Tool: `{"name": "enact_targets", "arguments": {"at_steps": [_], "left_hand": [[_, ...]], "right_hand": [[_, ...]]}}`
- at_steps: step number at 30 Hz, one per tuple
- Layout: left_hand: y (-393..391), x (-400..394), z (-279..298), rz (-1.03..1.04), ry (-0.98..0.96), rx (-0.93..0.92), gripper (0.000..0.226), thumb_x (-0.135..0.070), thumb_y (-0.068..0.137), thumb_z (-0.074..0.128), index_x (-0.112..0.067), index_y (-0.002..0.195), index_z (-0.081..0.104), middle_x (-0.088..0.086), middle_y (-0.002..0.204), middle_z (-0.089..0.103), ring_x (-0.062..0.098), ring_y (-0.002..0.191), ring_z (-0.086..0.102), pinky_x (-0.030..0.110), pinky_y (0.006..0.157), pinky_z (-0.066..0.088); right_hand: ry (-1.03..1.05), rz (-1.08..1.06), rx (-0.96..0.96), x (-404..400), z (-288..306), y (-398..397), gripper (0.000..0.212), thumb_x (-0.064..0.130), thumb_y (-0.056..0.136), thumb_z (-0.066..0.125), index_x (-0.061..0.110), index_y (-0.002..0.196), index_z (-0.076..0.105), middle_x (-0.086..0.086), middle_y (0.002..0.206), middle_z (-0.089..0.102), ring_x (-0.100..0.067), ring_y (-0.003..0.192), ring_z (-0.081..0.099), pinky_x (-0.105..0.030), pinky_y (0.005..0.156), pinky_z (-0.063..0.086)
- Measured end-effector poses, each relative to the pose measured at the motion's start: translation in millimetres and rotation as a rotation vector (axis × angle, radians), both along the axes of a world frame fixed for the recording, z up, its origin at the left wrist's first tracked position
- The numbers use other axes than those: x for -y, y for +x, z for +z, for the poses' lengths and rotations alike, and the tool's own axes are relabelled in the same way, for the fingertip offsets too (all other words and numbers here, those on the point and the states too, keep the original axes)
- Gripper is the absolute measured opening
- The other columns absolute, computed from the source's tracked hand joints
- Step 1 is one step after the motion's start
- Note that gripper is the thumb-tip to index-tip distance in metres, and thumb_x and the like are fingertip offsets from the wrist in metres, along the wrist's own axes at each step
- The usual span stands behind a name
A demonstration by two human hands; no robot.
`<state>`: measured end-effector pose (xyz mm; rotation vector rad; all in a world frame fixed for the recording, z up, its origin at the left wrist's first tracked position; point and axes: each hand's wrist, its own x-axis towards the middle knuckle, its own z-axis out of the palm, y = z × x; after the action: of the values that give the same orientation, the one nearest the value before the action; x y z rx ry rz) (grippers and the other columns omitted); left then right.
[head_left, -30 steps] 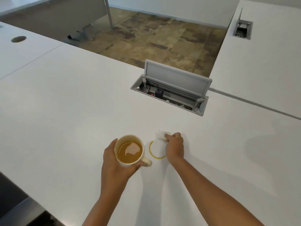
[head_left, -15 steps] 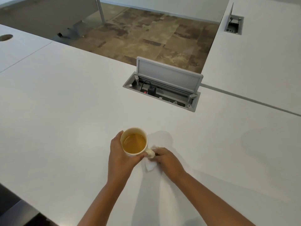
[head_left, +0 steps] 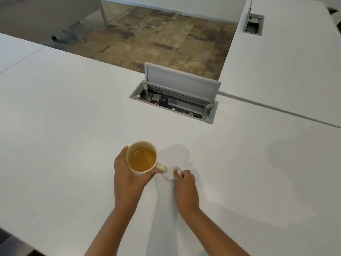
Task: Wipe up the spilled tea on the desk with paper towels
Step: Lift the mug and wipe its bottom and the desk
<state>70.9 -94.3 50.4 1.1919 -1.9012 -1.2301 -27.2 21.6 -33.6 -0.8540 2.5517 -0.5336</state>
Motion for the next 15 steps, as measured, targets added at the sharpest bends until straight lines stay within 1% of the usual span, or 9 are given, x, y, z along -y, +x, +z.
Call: {"name": "enact_targets", "arguments": {"at_steps": [1,3,4,5,6,8,10,13,15], "left_hand": [[-0.1,0.6,-3.9,0.008,-0.003,0.006,0.103,-0.048,0.042,0.086,-0.032,0.130,0.035,-0.012,0.127,0.044,0.003,0.110,0.043,0.019,0.080,0.038],[-0.9,-0.9,-6.8,-0.001,-0.016,0.019,0.101,-0.039,0.047,0.089,-0.030,0.132,0.035,-0.009,0.130,0.043,0.006,0.114,0.043,0.024,0.084,0.038],[-2.4,-1.7,-7.1,-0.002,-0.013,0.029,0.101,-0.037,0.048,0.089,-0.029,0.133,0.034,-0.008,0.131,0.043,0.008,0.116,0.043,0.025,0.085,0.038],[-3.7,-2.1,-9.9,-0.004,-0.014,0.028,0.101,-0.036,0.049,0.089,-0.028,0.133,0.034,-0.007,0.132,0.043,0.008,0.116,0.043,0.026,0.085,0.038],[-5.5,-3.2,-8.8,-0.013,-0.014,0.039,0.101,-0.037,0.048,0.089,-0.028,0.133,0.034,-0.007,0.132,0.043,0.007,0.115,0.042,0.025,0.085,0.037],[-8.1,-4.1,-10.4,-0.030,-0.023,0.051,0.103,-0.039,0.047,0.088,-0.028,0.133,0.034,-0.007,0.132,0.043,0.005,0.114,0.041,0.024,0.086,0.037],[-10.9,-4.7,-11.9,-0.042,-0.022,0.064,0.103,-0.040,0.046,0.089,-0.028,0.133,0.034,-0.007,0.131,0.043,0.005,0.111,0.042,0.025,0.085,0.038],[-17.8,-6.7,-14.5,-0.068,0.008,0.051,0.099,-0.042,0.045,0.089,-0.032,0.128,0.037,-0.009,0.127,0.045,0.008,0.110,0.046,0.023,0.080,0.039],[-24.1,-10.0,-14.9,-0.090,0.029,0.032,0.093,-0.052,0.038,0.087,-0.039,0.119,0.041,-0.013,0.120,0.048,0.004,0.104,0.048,0.018,0.074,0.039]], "right_hand": [[-0.053,0.095,0.024,7.0,-1.7,13.5,0.041,0.010,0.096,0.035,0.020,0.136,0.037,-0.006,0.122,0.044,-0.022,0.111,0.045,-0.030,0.092,0.044],[-0.100,0.193,0.036,12.3,-1.6,30.6,0.020,0.031,0.097,0.038,0.021,0.105,0.053,-0.005,0.105,0.053,-0.022,0.097,0.055,-0.037,0.088,0.048],[-0.102,0.252,-0.032,13.4,-5.2,30.9,0.025,0.042,0.095,0.037,0.021,0.091,0.051,-0.003,0.098,0.055,-0.020,0.090,0.057,-0.040,0.086,0.049],[-0.101,0.299,-0.065,12.9,-2.7,25.8,0.029,0.045,0.094,0.038,0.021,0.086,0.050,-0.003,0.095,0.055,-0.021,0.088,0.058,-0.042,0.085,0.049],[-0.112,0.309,-0.078,13.0,-1.1,16.5,0.027,0.043,0.094,0.038,0.020,0.089,0.051,-0.005,0.098,0.056,-0.024,0.091,0.058,-0.043,0.085,0.048],[-0.101,0.248,-0.038,9.8,3.9,-14.6,0.023,0.022,0.096,0.036,0.015,0.110,0.053,-0.013,0.112,0.053,-0.034,0.101,0.052,-0.044,0.085,0.043],[-0.087,0.079,-0.010,-2.8,7.9,-57.6,0.035,0.006,0.094,0.035,0.013,0.124,0.050,-0.017,0.120,0.047,-0.037,0.107,0.046,-0.042,0.084,0.040],[-0.058,-0.192,-0.015,-48.5,16.2,-113.2,0.037,0.003,0.091,0.042,0.012,0.124,0.054,-0.017,0.114,0.050,-0.035,0.104,0.050,-0.042,0.084,0.047],[-0.061,-0.333,-0.034,-89.9,16.0,-133.8,0.033,0.003,0.090,0.046,0.010,0.121,0.057,-0.014,0.107,0.053,-0.031,0.098,0.054,-0.042,0.081,0.049]]}}
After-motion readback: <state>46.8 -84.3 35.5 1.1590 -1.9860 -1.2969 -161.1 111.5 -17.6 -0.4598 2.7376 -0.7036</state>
